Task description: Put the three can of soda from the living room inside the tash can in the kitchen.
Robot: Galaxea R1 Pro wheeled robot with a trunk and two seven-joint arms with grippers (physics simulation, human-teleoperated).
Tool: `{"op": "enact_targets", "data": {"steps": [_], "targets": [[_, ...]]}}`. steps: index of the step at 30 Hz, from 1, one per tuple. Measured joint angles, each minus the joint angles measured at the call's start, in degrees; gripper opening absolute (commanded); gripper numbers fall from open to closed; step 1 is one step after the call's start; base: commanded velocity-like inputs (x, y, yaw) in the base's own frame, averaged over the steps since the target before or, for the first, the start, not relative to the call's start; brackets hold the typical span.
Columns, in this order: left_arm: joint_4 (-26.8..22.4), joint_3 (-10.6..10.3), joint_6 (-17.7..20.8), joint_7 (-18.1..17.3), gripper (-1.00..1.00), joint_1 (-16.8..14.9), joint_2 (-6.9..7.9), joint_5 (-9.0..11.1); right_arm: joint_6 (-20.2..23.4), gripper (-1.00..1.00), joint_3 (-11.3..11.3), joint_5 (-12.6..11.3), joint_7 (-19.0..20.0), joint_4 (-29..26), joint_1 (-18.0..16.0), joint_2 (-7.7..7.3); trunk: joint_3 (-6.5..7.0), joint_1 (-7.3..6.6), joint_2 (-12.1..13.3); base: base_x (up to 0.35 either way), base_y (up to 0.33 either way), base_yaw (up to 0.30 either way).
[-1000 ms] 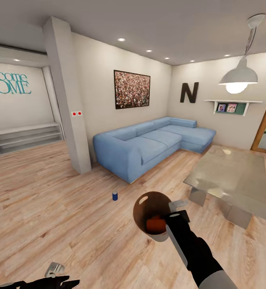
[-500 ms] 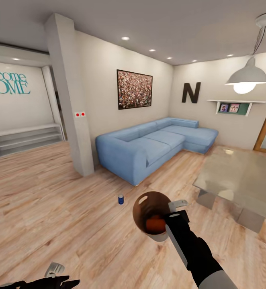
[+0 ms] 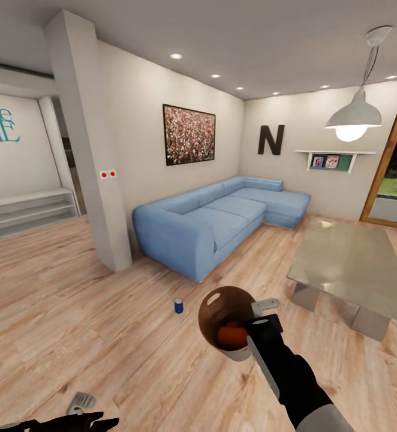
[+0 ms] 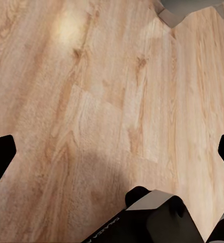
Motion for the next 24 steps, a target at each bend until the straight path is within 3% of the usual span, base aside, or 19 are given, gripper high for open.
{"op": "enact_targets", "data": {"steps": [14,24], "targets": [[0.1,0.0,0.0,0.0,1.00,0.0,0.00,0.0,0.0,-1.00,0.0,0.1,0.0,0.0,0.0,0.00,0.28,0.00,0.0,0.171,0.315,-0.227],[0.0,0.0,0.0,0.0,1.00,0.0,0.00,0.0,0.0,-1.00,0.0,0.1,0.0,0.0,0.0,0.00,0.64,0.00,0.0,0.191,0.177,-0.279]]}}
